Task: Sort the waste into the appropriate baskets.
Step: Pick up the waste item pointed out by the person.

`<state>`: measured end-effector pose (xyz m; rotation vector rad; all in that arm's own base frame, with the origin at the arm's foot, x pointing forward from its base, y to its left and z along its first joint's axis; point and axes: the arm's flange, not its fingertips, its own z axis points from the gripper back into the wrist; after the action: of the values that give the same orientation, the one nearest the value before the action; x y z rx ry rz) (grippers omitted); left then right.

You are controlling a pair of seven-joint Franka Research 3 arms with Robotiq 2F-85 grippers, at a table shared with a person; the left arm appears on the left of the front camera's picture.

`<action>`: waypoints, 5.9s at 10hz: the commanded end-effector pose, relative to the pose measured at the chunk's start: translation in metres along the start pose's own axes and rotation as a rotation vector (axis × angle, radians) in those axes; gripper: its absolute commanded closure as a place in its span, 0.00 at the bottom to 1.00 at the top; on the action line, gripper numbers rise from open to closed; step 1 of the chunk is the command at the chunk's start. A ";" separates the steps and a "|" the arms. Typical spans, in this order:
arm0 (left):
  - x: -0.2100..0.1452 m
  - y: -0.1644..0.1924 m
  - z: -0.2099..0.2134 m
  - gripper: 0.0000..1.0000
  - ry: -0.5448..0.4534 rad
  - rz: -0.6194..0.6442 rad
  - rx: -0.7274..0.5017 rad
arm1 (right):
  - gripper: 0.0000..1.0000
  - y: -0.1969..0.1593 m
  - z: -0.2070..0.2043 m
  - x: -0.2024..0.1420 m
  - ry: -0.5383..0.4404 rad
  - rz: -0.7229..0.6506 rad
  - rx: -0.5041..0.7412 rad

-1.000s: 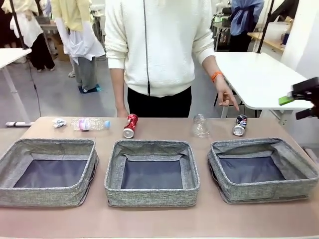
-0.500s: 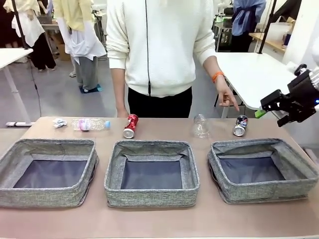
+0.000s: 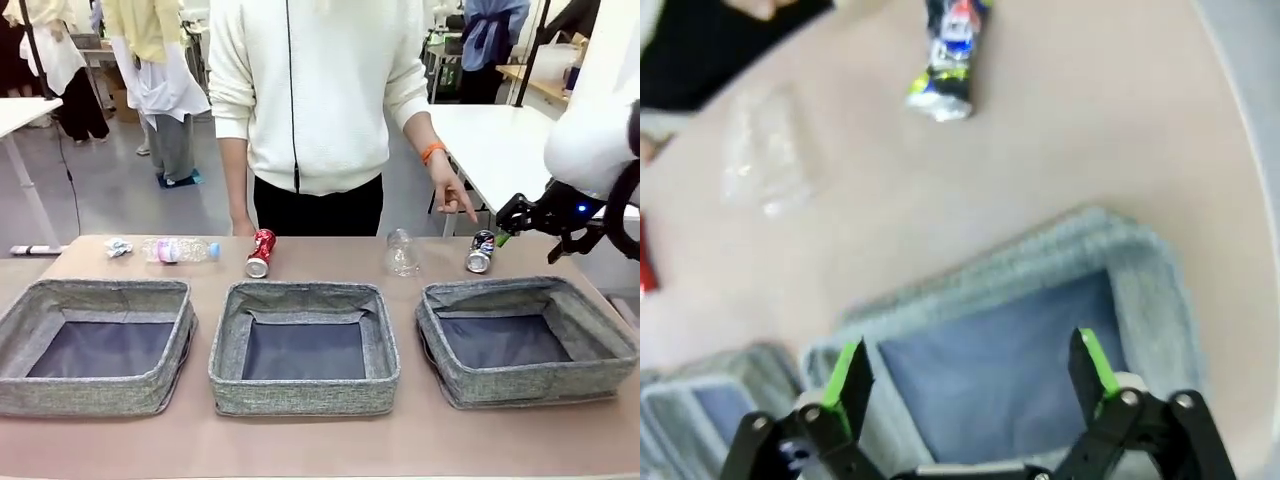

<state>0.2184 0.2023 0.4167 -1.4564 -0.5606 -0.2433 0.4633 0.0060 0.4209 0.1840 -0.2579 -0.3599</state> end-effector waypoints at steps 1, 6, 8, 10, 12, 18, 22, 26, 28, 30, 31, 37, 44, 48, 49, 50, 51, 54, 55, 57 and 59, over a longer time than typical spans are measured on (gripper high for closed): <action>0.002 -0.002 0.001 0.00 -0.011 -0.023 -0.015 | 0.00 0.014 -0.039 0.061 0.002 -0.061 -0.028; 0.002 -0.002 0.001 0.00 -0.011 -0.023 -0.015 | 0.00 0.014 -0.122 0.108 -0.044 -0.203 0.006; 0.002 -0.002 0.001 0.00 -0.011 -0.023 -0.015 | 0.00 0.012 -0.131 0.111 -0.072 -0.219 -0.007; 0.002 -0.002 0.001 0.00 -0.011 -0.023 -0.015 | 0.00 0.012 -0.138 0.113 -0.072 -0.231 0.003; 0.002 -0.002 0.001 0.00 -0.011 -0.023 -0.015 | 0.00 0.014 -0.144 0.111 -0.064 -0.229 -0.010; 0.002 -0.002 0.001 0.00 -0.011 -0.023 -0.015 | 0.98 0.017 -0.148 0.109 -0.039 -0.190 -0.022; 0.002 -0.002 0.001 0.00 -0.011 -0.023 -0.015 | 1.00 0.015 -0.149 0.107 -0.027 -0.189 -0.011; 0.002 -0.002 0.001 0.00 -0.011 -0.023 -0.015 | 1.00 0.011 -0.149 0.105 -0.019 -0.201 0.000; 0.002 -0.002 0.001 0.00 -0.011 -0.023 -0.015 | 1.00 0.007 -0.144 0.105 -0.023 -0.215 0.010; 0.002 -0.002 0.001 0.00 -0.011 -0.023 -0.015 | 1.00 -0.008 -0.113 0.094 0.000 -0.172 -0.034; 0.002 -0.002 0.001 0.00 -0.011 -0.023 -0.015 | 1.00 -0.020 -0.077 0.083 -0.021 -0.119 -0.047; 0.002 -0.002 0.001 0.00 -0.011 -0.023 -0.015 | 1.00 0.034 0.112 -0.105 0.123 0.386 0.065; 0.002 -0.002 0.001 0.00 -0.011 -0.023 -0.015 | 0.72 0.113 0.107 -0.127 0.186 0.349 0.077; 0.002 -0.002 0.001 0.00 -0.011 -0.023 -0.015 | 0.72 0.286 0.204 -0.155 0.093 0.048 0.017; 0.002 -0.002 0.001 0.00 -0.011 -0.023 -0.015 | 0.72 0.309 0.222 -0.166 0.089 0.082 0.004; 0.002 -0.002 0.001 0.00 -0.011 -0.023 -0.015 | 0.72 0.322 0.243 -0.173 0.069 0.096 -0.019; 0.002 -0.002 0.001 0.00 -0.011 -0.023 -0.015 | 0.72 0.329 0.267 -0.179 0.050 0.158 0.004; 0.002 -0.002 0.001 0.00 -0.011 -0.023 -0.015 | 0.72 0.336 0.313 -0.182 -0.051 0.195 0.018; 0.002 -0.002 0.001 0.00 -0.011 -0.023 -0.015 | 0.72 0.339 0.315 -0.180 -0.064 0.139 0.005; 0.002 -0.002 0.001 0.00 -0.011 -0.023 -0.015 | 0.72 0.330 0.309 -0.186 -0.023 0.169 0.030; 0.002 -0.002 0.001 0.00 -0.011 -0.023 -0.015 | 0.72 0.330 0.309 -0.186 -0.023 0.169 0.030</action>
<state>0.2184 0.2044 0.4168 -1.4550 -0.5630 -0.2429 0.3176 0.3396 0.7493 0.1788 -0.3036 -0.1855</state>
